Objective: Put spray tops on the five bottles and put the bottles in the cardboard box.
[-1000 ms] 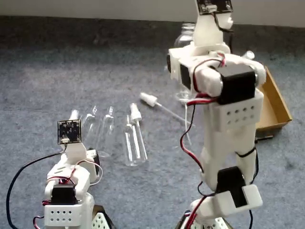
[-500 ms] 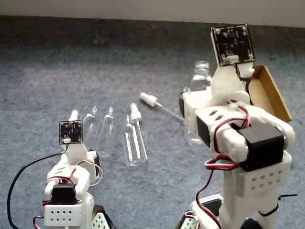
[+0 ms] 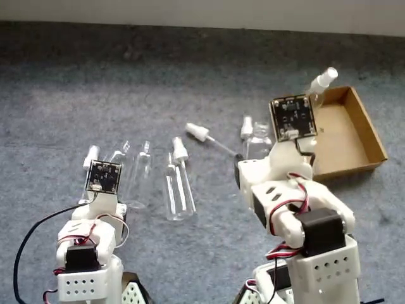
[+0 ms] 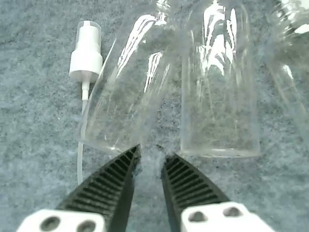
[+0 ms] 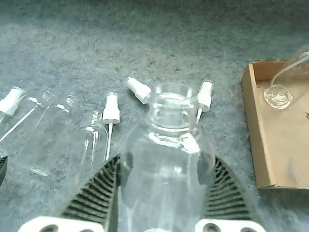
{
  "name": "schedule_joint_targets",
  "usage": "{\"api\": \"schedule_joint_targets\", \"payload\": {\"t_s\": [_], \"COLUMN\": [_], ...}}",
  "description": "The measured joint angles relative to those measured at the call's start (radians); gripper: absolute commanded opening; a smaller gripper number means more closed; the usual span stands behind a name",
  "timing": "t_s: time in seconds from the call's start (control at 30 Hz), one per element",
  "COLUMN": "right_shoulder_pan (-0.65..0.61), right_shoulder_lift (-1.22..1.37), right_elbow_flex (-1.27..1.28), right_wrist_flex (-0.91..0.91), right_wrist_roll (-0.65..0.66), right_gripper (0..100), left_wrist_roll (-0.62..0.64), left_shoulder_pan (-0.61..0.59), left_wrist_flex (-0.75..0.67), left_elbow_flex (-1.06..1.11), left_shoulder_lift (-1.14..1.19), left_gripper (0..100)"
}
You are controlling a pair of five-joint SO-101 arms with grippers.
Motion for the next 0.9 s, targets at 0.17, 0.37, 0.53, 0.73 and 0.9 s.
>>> {"api": "schedule_joint_targets", "payload": {"t_s": [0.17,0.37,0.53,0.73,0.9], "right_shoulder_pan": [0.0,0.0,0.0,0.009,0.084], "right_shoulder_lift": [-0.118,-0.141,-0.149,-0.149,-0.149], "right_elbow_flex": [0.219,0.292,0.325,0.408,0.519], "right_wrist_flex": [-0.147,-0.207,-0.21,-0.256,-0.367], "right_wrist_roll": [0.0,0.0,0.0,0.0,0.0], "right_gripper": [11.2,11.2,11.2,11.2,11.2], "left_wrist_roll": [0.0,-0.003,-0.061,-0.115,-0.117], "left_shoulder_pan": [-0.032,-0.08,-0.086,-0.086,-0.086], "left_wrist_flex": [0.058,0.163,0.238,0.256,0.256], "left_elbow_flex": [-0.035,-0.23,-0.41,-0.585,-0.755], "left_shoulder_lift": [0.0,0.0,-0.002,0.213,0.528], "left_gripper": [1,1,1,1,1]}}
